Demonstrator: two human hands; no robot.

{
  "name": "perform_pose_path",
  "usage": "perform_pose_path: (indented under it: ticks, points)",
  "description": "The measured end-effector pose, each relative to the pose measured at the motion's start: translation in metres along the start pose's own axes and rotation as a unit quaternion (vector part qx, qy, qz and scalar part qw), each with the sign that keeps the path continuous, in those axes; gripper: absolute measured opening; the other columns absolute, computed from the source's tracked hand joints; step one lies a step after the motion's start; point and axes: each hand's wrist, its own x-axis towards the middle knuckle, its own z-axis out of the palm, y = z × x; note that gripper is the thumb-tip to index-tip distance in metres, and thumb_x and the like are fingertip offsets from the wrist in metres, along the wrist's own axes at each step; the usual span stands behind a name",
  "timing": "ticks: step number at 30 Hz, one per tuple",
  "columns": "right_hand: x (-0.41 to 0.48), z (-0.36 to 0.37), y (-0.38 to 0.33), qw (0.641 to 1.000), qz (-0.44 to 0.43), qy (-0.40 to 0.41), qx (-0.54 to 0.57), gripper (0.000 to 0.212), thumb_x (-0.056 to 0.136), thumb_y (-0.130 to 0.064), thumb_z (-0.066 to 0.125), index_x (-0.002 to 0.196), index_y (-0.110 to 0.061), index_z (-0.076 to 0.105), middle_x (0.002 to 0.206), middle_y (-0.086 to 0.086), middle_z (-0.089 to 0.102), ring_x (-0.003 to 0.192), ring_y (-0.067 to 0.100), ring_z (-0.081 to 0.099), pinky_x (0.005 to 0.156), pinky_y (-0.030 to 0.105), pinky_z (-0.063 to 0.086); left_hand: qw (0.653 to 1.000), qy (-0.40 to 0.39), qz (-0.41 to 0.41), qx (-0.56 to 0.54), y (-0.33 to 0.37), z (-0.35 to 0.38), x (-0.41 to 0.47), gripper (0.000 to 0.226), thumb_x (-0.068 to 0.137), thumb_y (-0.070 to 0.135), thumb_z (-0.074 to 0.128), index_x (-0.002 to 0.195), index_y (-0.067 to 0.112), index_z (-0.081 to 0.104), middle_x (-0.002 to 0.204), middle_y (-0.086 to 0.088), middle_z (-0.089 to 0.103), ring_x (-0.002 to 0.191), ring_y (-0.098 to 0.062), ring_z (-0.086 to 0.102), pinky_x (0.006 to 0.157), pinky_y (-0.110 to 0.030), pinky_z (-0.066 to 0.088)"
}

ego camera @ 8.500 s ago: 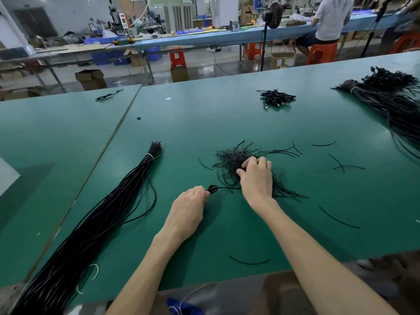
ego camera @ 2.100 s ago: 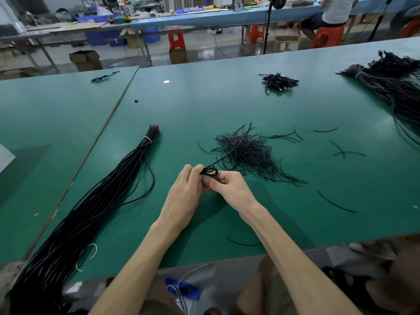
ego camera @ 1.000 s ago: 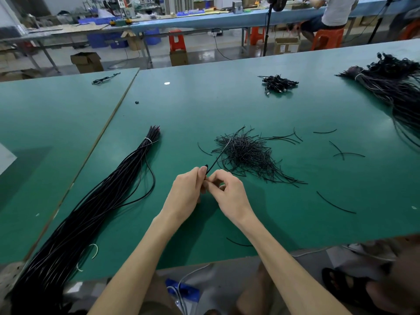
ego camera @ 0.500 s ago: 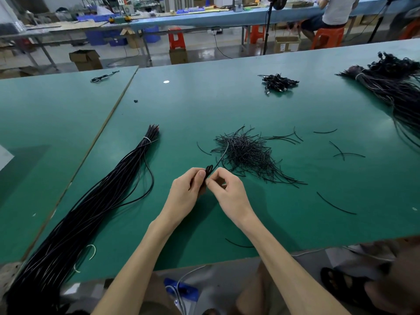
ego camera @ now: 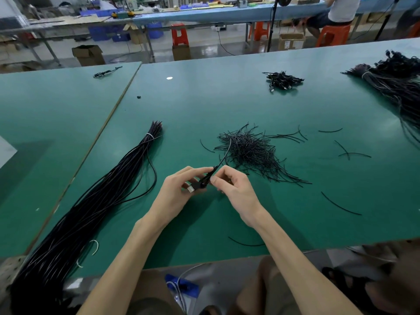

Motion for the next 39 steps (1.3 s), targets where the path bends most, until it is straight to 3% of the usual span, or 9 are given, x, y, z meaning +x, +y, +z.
perform_pose_path:
  ticks: [6, 11, 17, 22, 27, 30, 33, 36, 39]
  points:
    - [0.000, 0.003, 0.003, 0.998, -0.018, -0.019, -0.051, 0.023, 0.098, -0.013, 0.068, 0.081, -0.002, 0.056, 0.070, 0.002, 0.046, 0.065, 0.012, 0.036, 0.061, 0.024, 0.031, 0.999, 0.016, -0.007, -0.027, 0.004, 0.003, 0.005, 0.006, 0.096, 0.019, 0.069, 0.098, 0.018, 0.074, 0.101, 0.009, 0.064, 0.095, -0.012, 0.065, 0.080, -0.020, 0.051]
    - [-0.002, 0.007, 0.007, 0.989, -0.050, 0.004, -0.142, 0.021, 0.097, -0.009, 0.067, 0.080, -0.012, 0.055, 0.074, -0.006, 0.051, 0.063, 0.003, 0.040, 0.063, 0.015, 0.034, 0.996, 0.021, -0.081, 0.009, 0.011, 0.013, 0.009, 0.029, 0.104, 0.026, 0.060, 0.076, 0.022, 0.055, 0.069, 0.019, 0.061, 0.057, 0.001, 0.051, 0.055, -0.010, 0.037]
    - [-0.002, 0.015, 0.008, 0.943, -0.161, -0.001, -0.292, 0.023, 0.096, -0.004, 0.061, 0.079, -0.015, 0.051, 0.077, -0.015, 0.045, 0.082, 0.010, 0.038, 0.076, 0.020, 0.034, 0.986, -0.034, -0.155, 0.042, 0.014, 0.000, 0.020, 0.053, 0.105, 0.039, 0.053, 0.070, -0.002, 0.049, 0.057, -0.007, 0.046, 0.053, -0.014, 0.036, 0.054, -0.033, 0.032]
    - [-0.005, 0.016, 0.008, 0.932, -0.186, 0.002, -0.310, 0.024, 0.098, -0.006, 0.060, 0.080, -0.018, 0.050, 0.079, -0.015, 0.045, 0.085, 0.011, 0.038, 0.077, 0.018, 0.034, 0.974, -0.047, -0.216, 0.039, 0.017, -0.006, 0.025, 0.064, 0.102, 0.047, 0.054, 0.056, 0.003, 0.051, 0.040, -0.002, 0.050, 0.036, -0.016, 0.041, 0.044, -0.024, 0.035]
    - [-0.003, 0.010, 0.005, 0.977, -0.089, 0.032, -0.191, 0.019, 0.097, -0.009, 0.065, 0.079, -0.009, 0.059, 0.076, -0.008, 0.054, 0.076, 0.010, 0.045, 0.071, 0.020, 0.035, 0.993, 0.028, -0.107, -0.049, 0.014, -0.005, 0.009, 0.015, 0.105, 0.008, 0.054, 0.102, 0.015, 0.067, 0.097, -0.006, 0.072, 0.067, -0.008, 0.065, 0.058, -0.031, 0.051]
    - [-0.003, 0.010, 0.002, 0.986, -0.062, 0.033, -0.152, 0.019, 0.097, -0.010, 0.067, 0.079, -0.012, 0.061, 0.075, -0.003, 0.056, 0.071, 0.011, 0.046, 0.069, 0.024, 0.036, 1.000, 0.006, -0.007, -0.020, 0.013, -0.009, 0.002, 0.045, 0.093, -0.012, 0.063, 0.123, 0.021, 0.070, 0.134, 0.011, 0.063, 0.106, -0.016, 0.069, 0.076, -0.030, 0.058]
    - [-0.003, 0.009, 0.002, 0.988, -0.051, 0.027, -0.142, 0.019, 0.098, -0.012, 0.066, 0.079, -0.014, 0.062, 0.075, -0.002, 0.057, 0.070, 0.012, 0.046, 0.068, 0.024, 0.036, 0.999, -0.019, 0.019, 0.017, 0.013, -0.014, 0.003, 0.051, 0.090, -0.012, 0.066, 0.126, 0.024, 0.072, 0.140, 0.019, 0.062, 0.123, -0.011, 0.063, 0.080, -0.035, 0.055]
    - [-0.003, 0.008, 0.003, 0.991, -0.040, 0.031, -0.120, 0.020, 0.098, -0.013, 0.066, 0.079, -0.012, 0.061, 0.070, -0.004, 0.055, 0.067, 0.011, 0.044, 0.065, 0.024, 0.036, 0.997, -0.044, 0.051, 0.023, 0.011, -0.016, 0.005, 0.062, 0.088, -0.020, 0.063, 0.132, 0.022, 0.069, 0.145, 0.018, 0.058, 0.135, -0.003, 0.053, 0.086, -0.012, 0.047]
    - [-0.003, 0.007, 0.004, 0.994, -0.036, 0.031, -0.097, 0.021, 0.098, -0.013, 0.065, 0.078, -0.012, 0.061, 0.065, -0.010, 0.051, 0.064, 0.008, 0.042, 0.062, 0.022, 0.035, 0.995, -0.058, 0.057, 0.053, 0.009, -0.015, 0.004, 0.072, 0.084, -0.021, 0.063, 0.137, 0.028, 0.065, 0.148, 0.024, 0.053, 0.134, -0.003, 0.053, 0.085, -0.010, 0.046]
